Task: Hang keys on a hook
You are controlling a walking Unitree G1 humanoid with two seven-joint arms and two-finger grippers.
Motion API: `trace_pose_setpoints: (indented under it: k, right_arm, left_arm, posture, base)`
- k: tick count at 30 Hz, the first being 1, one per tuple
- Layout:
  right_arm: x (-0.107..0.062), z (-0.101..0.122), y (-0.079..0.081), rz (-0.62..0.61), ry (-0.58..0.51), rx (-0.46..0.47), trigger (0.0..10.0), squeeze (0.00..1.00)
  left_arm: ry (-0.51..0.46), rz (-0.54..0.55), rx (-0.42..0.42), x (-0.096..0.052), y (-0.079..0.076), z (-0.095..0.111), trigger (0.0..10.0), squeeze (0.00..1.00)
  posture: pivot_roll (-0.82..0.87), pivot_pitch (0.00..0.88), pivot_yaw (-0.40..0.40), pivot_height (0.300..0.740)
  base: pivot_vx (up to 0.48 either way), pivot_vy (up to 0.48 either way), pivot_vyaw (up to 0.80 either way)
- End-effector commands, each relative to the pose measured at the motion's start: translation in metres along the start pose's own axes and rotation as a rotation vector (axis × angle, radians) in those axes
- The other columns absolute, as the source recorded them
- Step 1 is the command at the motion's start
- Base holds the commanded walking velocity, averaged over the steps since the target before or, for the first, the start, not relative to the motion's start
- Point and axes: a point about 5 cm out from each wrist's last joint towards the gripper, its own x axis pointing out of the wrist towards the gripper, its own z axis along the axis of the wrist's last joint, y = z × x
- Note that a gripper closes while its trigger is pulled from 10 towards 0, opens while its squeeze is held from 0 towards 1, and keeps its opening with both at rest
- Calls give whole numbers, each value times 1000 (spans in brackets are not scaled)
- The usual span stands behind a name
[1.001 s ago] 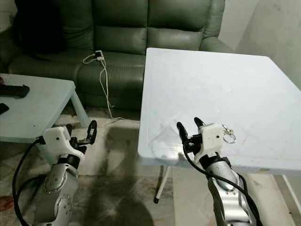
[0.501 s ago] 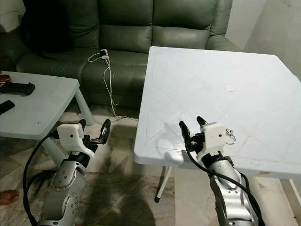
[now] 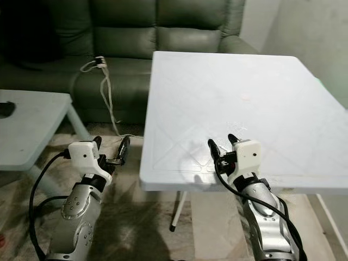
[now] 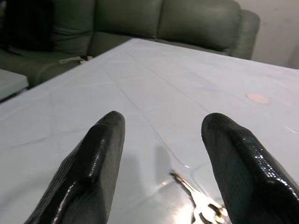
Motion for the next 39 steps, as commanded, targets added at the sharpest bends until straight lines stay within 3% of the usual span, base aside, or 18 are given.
trace_pose_setpoints:
  k: [1, 7, 11, 20, 34, 39]
  right_arm:
    - [0, 1, -4, -12, 5, 1, 10000, 0]
    - [1, 2, -5, -14, 4, -3, 10000, 0]
    - [1, 2, -6, -18, 2, 0, 10000, 0]
    - [4, 2, -5, -13, -2, 3, 10000, 0]
    - [17, 5, -13, -20, 0, -13, 10000, 0]
    - [22, 4, -16, -44, 7, -16, 10000, 0]
  left_arm:
    - [-12, -13, 1, 1, -2, 3, 10000, 0]
    - [-11, -19, 7, 1, -4, 4, 10000, 0]
    - [-14, -80, 72, 1, -12, 6, 10000, 0]
    - [-22, -251, 143, 0, -39, 9, 10000, 0]
    - [-14, -377, 157, -2, -63, 8, 10000, 0]
    - [-14, -384, 152, -2, -65, 9, 10000, 0]
  posture:
    - [6, 44, -79, 721]
    - [6, 47, -81, 721]
    - [8, 51, -83, 721]
    - [13, 55, -83, 721]
    - [9, 60, -81, 721]
    - [10, 57, -84, 721]
  base:
    - [0, 0, -769]
    - [0, 0, -764]
    - [0, 0, -702]
    - [0, 0, 0]
    - [0, 0, 0]
    - [0, 0, 0]
